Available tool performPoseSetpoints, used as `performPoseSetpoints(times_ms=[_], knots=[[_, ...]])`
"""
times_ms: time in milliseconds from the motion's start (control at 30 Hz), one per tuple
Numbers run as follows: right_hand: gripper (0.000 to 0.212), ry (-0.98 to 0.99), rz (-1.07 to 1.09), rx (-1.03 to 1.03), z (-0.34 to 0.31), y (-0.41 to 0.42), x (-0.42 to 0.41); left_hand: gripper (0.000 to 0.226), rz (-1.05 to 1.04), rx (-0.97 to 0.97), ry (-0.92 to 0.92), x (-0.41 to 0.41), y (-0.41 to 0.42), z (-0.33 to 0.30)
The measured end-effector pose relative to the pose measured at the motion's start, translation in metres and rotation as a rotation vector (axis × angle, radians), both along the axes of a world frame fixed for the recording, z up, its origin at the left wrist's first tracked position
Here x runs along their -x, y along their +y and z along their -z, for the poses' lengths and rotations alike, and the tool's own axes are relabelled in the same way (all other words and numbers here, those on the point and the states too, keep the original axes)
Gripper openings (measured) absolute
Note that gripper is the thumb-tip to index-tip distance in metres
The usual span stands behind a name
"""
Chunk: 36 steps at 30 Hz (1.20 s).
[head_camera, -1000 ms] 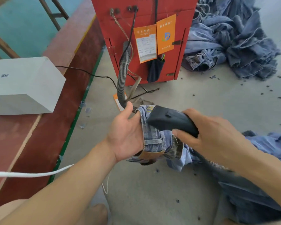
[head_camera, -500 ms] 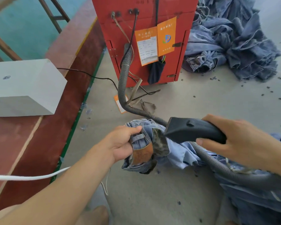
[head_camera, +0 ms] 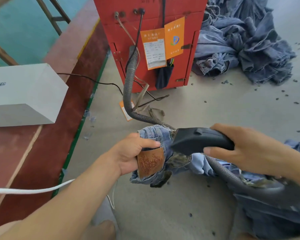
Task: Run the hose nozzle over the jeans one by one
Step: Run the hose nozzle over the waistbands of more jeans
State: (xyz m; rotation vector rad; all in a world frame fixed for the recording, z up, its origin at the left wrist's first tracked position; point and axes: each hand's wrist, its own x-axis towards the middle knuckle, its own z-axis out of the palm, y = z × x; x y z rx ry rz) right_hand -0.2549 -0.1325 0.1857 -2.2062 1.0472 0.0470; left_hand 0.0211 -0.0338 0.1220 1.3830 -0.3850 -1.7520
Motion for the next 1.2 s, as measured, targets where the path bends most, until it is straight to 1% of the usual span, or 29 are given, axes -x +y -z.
performPoseSetpoints(times_ms=[33,100,200,233,300,367,433,533,600,667,733,800,867,933,967,1033,1067,1133,1200], knots=[[0.019,0.029,-0.013,0.014,0.004,0.003,-0.004,0.030,0.018,0.022,-0.005,0.000,0.000,0.001],[0.018,0.050,0.040,0.056,0.013,0.005,-0.015,0.035,0.040,0.046,-0.018,0.002,-0.001,0.003],[0.024,0.006,0.171,0.154,0.015,-0.003,-0.023,0.040,0.044,0.039,-0.033,0.006,-0.001,0.002],[0.024,-0.020,0.195,0.155,0.012,-0.007,-0.020,0.040,0.055,0.045,-0.035,0.007,-0.001,0.000],[0.019,-0.054,0.157,0.077,0.003,-0.012,-0.010,0.039,0.063,0.057,-0.036,0.010,0.000,-0.002],[0.016,-0.031,0.065,-0.017,-0.003,-0.008,-0.006,0.040,0.060,0.081,-0.032,0.012,0.000,-0.004],[0.018,-0.001,0.030,-0.011,0.003,-0.003,-0.012,0.040,0.077,0.103,-0.032,0.013,0.000,-0.005],[0.017,-0.086,0.167,0.068,0.011,-0.007,-0.025,0.038,0.064,0.062,-0.034,0.014,0.001,-0.003],[0.018,-0.139,0.252,0.051,0.005,-0.017,-0.021,0.035,0.041,0.024,-0.006,0.014,0.001,-0.002],[0.018,-0.119,0.222,-0.047,-0.003,-0.024,-0.007,0.033,0.003,-0.013,0.044,0.012,0.000,-0.002],[0.014,-0.059,0.121,-0.140,-0.005,-0.020,0.001,0.032,-0.015,-0.033,0.076,0.010,-0.001,0.000],[0.013,-0.039,0.048,-0.134,0.002,-0.010,-0.006,0.032,-0.001,-0.052,0.070,0.009,-0.001,0.003],[0.012,-0.126,0.067,-0.092,0.010,-0.005,-0.018,0.032,0.030,-0.078,0.053,0.011,-0.001,0.004],[0.014,-0.245,0.178,-0.052,0.010,-0.007,-0.025,0.032,0.059,-0.078,0.049,0.015,-0.001,0.004],[0.017,-0.274,0.245,-0.023,0.008,-0.011,-0.026,0.031,0.063,-0.068,0.058,0.015,-0.001,0.004],[0.020,-0.254,0.320,0.032,0.003,-0.019,-0.018,0.032,0.044,-0.051,0.110,0.015,-0.002,0.001],[0.021,-0.227,0.313,0.037,0.001,-0.023,-0.012,0.033,0.022,-0.055,0.142,0.014,-0.003,-0.001],[0.020,-0.167,0.241,0.008,-0.001,-0.026,0.001,0.034,-0.023,-0.069,0.189,0.010,-0.003,-0.004],[0.014,-0.134,0.160,-0.057,-0.003,-0.023,0.007,0.046,-0.044,-0.052,0.228,0.006,-0.004,-0.006]])
